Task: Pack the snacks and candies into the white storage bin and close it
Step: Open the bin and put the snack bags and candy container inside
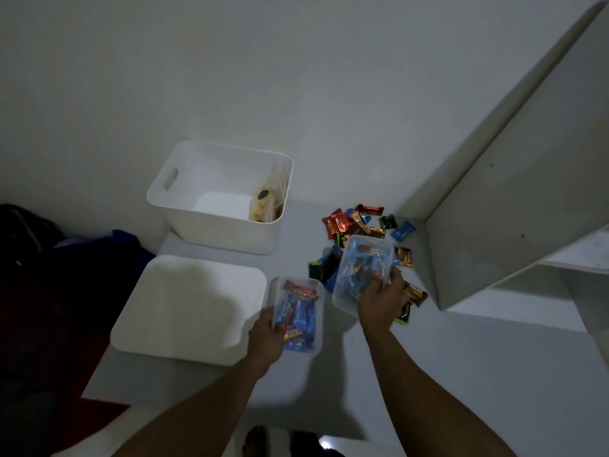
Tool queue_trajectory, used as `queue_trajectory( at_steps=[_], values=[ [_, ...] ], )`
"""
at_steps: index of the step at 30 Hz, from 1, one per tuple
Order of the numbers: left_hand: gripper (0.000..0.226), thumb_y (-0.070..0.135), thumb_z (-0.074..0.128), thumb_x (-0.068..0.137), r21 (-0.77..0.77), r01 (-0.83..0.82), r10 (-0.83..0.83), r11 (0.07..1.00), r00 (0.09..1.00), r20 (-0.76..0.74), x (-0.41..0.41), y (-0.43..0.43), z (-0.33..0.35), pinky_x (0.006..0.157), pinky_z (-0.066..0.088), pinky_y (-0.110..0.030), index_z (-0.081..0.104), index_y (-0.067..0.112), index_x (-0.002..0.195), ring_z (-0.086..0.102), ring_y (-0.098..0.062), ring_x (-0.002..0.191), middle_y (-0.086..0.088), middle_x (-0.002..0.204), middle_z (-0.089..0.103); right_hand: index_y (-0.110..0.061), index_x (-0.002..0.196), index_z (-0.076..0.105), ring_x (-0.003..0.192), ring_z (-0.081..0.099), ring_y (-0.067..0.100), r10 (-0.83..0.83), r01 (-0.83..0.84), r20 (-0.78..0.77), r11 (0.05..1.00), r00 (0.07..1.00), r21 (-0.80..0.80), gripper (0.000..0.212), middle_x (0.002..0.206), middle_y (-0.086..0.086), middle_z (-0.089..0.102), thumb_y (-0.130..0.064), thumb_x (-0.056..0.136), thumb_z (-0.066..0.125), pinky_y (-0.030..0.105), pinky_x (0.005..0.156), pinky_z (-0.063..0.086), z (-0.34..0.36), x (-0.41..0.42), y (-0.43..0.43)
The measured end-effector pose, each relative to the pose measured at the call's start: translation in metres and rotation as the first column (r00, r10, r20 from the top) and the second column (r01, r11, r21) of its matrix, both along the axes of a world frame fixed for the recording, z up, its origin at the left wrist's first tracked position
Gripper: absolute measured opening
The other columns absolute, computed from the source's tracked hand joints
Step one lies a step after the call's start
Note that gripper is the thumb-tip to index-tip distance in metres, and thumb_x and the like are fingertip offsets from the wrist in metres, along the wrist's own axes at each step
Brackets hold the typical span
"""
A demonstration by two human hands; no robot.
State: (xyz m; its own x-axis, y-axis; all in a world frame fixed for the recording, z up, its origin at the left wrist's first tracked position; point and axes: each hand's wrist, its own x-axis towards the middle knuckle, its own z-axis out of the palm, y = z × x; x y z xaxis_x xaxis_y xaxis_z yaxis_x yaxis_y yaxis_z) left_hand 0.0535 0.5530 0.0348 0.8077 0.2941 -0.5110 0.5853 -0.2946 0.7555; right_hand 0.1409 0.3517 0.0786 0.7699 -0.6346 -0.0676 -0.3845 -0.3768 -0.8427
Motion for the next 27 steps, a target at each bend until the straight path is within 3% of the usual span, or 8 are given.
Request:
queue_trajectory(
  at_steps=[5, 9, 13, 15, 18, 22, 24, 27],
  values=[
    [0.032, 0.015, 0.061, 0.091, -0.018, 0.027, -0.029, 0.999, 0.997, -0.077, -0.018, 0.005, -0.002, 0.071, 0.052, -0.029, 0.06, 0.012, 0.123, 0.066, -0.02, 0.088, -0.008, 0.108, 0.069, -0.02, 0.133, 0.05, 0.107, 0.061, 0.031, 0.042, -0.047, 0.075, 0.997, 0.996, 0.066, 0.05, 0.118, 0.013, 0.061, -0.052, 0.095, 0.041, 0.048, 0.081, 0.058, -0.008, -0.034, 0.006],
    [0.052, 0.026, 0.073, 0.074, -0.063, 0.017, -0.022, 0.998, 0.996, -0.081, -0.02, 0.012, -0.017, 0.084, 0.057, -0.037, 0.06, 0.015, 0.123, 0.068, -0.024, 0.095, -0.007, 0.113, 0.07, -0.013, 0.132, 0.053, 0.1, 0.063, 0.022, 0.142, -0.146, 0.036, 0.976, 0.989, 0.162, 0.037, 0.115, 0.009, 0.064, -0.033, 0.102, 0.047, 0.04, 0.08, 0.057, -0.009, -0.048, 0.015],
    [0.033, 0.022, 0.054, 0.089, -0.259, -0.081, 0.08, 0.962, 0.997, -0.012, -0.019, 0.015, 0.009, 0.084, 0.055, -0.042, 0.056, 0.026, 0.122, 0.065, -0.023, 0.095, -0.007, 0.11, 0.068, -0.012, 0.12, 0.059, 0.101, 0.065, 0.023, 0.285, -0.273, -0.021, 0.934, 0.958, 0.231, 0.032, 0.112, 0.008, 0.067, -0.035, 0.102, 0.047, 0.044, 0.087, 0.056, -0.011, -0.057, 0.038],
    [0.035, 0.041, 0.048, 0.094, -0.336, -0.126, 0.125, 0.934, 0.992, -0.024, -0.016, 0.018, 0.008, 0.092, 0.05, -0.04, 0.053, 0.027, 0.125, 0.06, -0.018, 0.105, 0.003, 0.116, 0.064, -0.01, 0.114, 0.061, 0.098, 0.064, 0.023, 0.364, -0.344, -0.056, 0.914, 0.93, 0.216, 0.028, 0.107, 0.008, 0.067, -0.031, 0.102, 0.047, 0.038, 0.083, 0.053, -0.012, -0.058, 0.048],
    [0.08, 0.086, 0.043, 0.074, -0.394, -0.181, 0.175, 0.901, 0.983, -0.052, -0.013, 0.024, -0.015, 0.097, 0.052, -0.05, 0.048, 0.036, 0.137, 0.064, -0.019, 0.113, 0.004, 0.132, 0.062, -0.008, 0.107, 0.063, 0.094, 0.064, 0.024, 0.44, -0.417, -0.114, 0.89, 0.89, 0.184, 0.026, 0.101, 0.009, 0.067, -0.028, 0.102, 0.046, 0.031, 0.077, 0.047, -0.02, -0.061, 0.059],
    [0.01, 0.034, 0.049, 0.101, -0.445, -0.128, 0.142, 0.886, 0.99, -0.001, -0.022, 0.018, 0.027, 0.076, 0.058, -0.038, 0.052, 0.043, 0.105, 0.071, -0.02, 0.094, 0.009, 0.101, 0.071, -0.005, 0.104, 0.063, 0.094, 0.063, 0.026, 0.5, -0.479, -0.179, 0.865, 0.847, 0.148, 0.028, 0.101, 0.013, 0.067, -0.027, 0.103, 0.045, 0.031, 0.076, 0.044, -0.032, -0.068, 0.065],
    [0.024, 0.019, 0.051, 0.1, -0.438, -0.077, 0.099, 0.895, 0.995, 0.026, -0.023, 0.017, 0.029, 0.068, 0.058, -0.035, 0.051, 0.043, 0.106, 0.073, -0.02, 0.089, 0.006, 0.1, 0.071, -0.005, 0.104, 0.063, 0.094, 0.063, 0.026, 0.509, -0.486, -0.2, 0.86, 0.837, 0.153, 0.028, 0.101, 0.013, 0.067, -0.027, 0.103, 0.045, 0.03, 0.076, 0.044, -0.033, -0.071, 0.067],
    [0.033, 0.015, 0.057, 0.097, -0.437, -0.025, 0.059, 0.899, 0.996, 0.066, -0.024, 0.019, 0.026, 0.079, 0.061, -0.042, 0.055, 0.034, 0.124, 0.074, -0.02, 0.092, -0.001, 0.112, 0.072, -0.006, 0.104, 0.063, 0.094, 0.063, 0.027, 0.523, -0.501, -0.205, 0.852, 0.827, 0.153, 0.026, 0.099, 0.011, 0.067, -0.027, 0.102, 0.047, 0.029, 0.075, 0.043, -0.038, -0.074, 0.069]
  ],
)
